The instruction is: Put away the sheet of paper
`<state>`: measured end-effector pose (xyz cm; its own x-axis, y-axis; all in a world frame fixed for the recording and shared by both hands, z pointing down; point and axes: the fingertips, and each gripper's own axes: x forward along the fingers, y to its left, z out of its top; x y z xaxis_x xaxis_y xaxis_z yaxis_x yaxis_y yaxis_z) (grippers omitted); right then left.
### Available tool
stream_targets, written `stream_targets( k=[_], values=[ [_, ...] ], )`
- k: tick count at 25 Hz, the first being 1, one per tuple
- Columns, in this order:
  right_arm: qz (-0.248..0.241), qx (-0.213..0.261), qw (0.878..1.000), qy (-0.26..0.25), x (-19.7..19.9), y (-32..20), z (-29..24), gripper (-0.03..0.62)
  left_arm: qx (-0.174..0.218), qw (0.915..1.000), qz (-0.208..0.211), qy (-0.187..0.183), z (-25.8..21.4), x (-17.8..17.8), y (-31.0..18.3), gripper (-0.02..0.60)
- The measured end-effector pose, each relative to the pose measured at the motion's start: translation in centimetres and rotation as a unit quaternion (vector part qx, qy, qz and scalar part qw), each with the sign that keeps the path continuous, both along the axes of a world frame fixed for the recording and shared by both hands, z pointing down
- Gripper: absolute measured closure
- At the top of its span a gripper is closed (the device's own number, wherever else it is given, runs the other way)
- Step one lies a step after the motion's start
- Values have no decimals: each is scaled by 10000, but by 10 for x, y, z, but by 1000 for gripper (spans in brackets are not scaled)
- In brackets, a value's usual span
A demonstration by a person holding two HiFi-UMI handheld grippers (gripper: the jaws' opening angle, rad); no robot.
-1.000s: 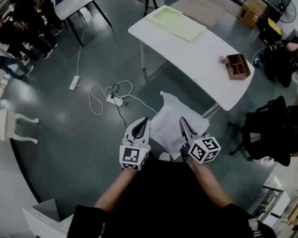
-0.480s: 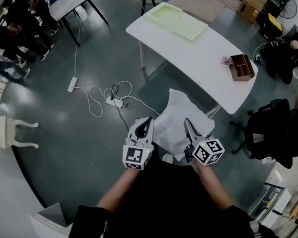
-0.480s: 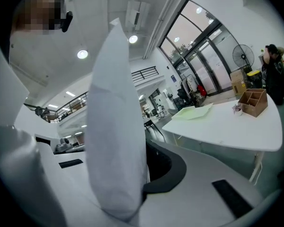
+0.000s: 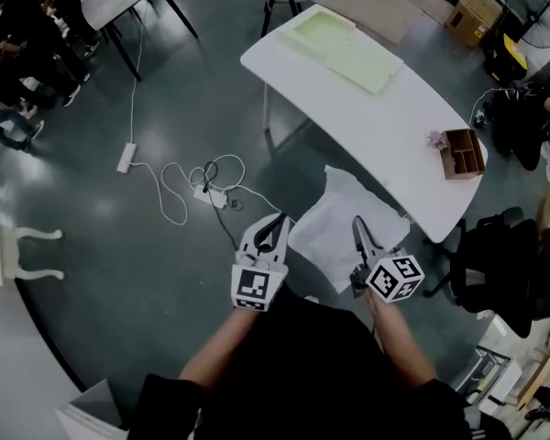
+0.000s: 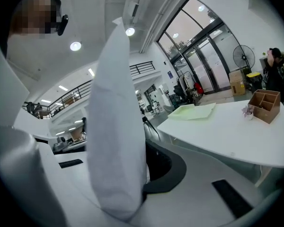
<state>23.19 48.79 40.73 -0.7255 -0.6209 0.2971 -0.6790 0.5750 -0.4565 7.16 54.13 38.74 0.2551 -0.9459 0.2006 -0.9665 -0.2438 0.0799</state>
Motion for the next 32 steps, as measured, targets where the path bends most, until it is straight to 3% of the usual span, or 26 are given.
stream_targets(
  k=[4, 11, 18, 25, 32],
  values=[
    [-163, 79, 9996, 214, -53, -44, -8, 595, 124, 9997, 230, 8, -3, -40, -33, 578],
    [-426, 204, 9981, 396, -144, -105, -27, 595, 47, 9997, -165, 200, -5, -136, -80, 578],
    [-580, 122, 9971, 484, -207, -141, -18, 595, 153, 9987, -339, 346, 1, -204, -119, 578],
    [-585, 111, 9966, 572, -240, -170, -11, 595, 87, 9980, -209, 586, 10, -223, -147, 578],
    [-484, 30, 9972, 567, -234, -186, -7, 595, -139, 9981, 186, 569, 22, -216, -184, 578]
  ],
)
